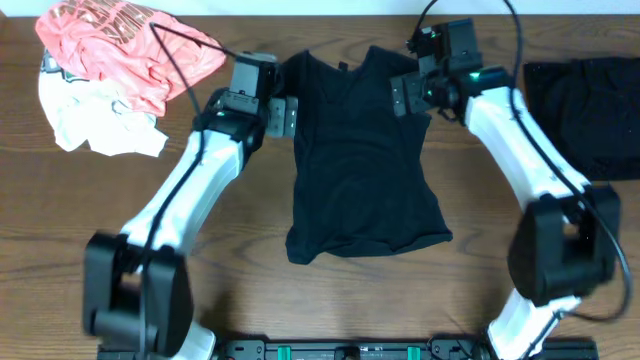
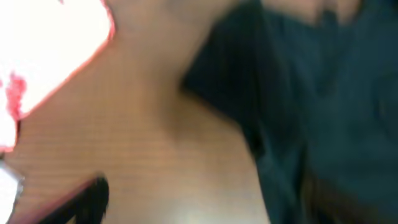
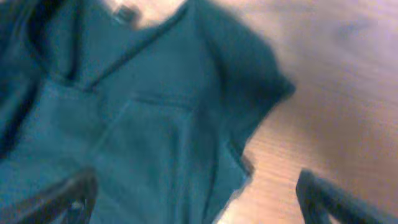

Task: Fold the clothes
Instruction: 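Release the shoulders and move both grippers down to the shirt sides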

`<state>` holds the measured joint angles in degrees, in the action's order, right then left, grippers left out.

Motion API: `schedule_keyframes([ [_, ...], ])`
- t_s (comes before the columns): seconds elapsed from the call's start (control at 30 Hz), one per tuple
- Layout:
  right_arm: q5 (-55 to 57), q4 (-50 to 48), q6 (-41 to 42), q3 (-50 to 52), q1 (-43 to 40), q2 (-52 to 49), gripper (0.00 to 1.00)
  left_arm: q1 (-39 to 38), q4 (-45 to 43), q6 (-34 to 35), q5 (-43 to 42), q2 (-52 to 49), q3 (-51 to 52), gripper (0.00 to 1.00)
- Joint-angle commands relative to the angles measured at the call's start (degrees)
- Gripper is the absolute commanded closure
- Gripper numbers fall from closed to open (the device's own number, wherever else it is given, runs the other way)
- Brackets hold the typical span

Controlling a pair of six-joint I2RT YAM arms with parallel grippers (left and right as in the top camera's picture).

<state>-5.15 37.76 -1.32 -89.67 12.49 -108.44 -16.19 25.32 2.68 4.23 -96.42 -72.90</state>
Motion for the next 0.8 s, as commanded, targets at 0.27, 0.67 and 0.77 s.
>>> schedule_keyframes([
  [0.27,-4.79,24.11,4.11,1.55,-0.52,5.90,0.02,0.09,25.66,1.05,-15.43,8.83,-0.02,0.02],
  [0.67,-6.10,26.27,5.57,15.96,-0.55,5.90,0.12,-0.72,34.21,5.11,-18.84,8.81,7.67,0.06],
  [0.77,-6.08,26.27,5.57,17.75,-0.55,5.90,0.17,-1.75,33.73,5.14,-18.82,8.81,9.35,0.07],
])
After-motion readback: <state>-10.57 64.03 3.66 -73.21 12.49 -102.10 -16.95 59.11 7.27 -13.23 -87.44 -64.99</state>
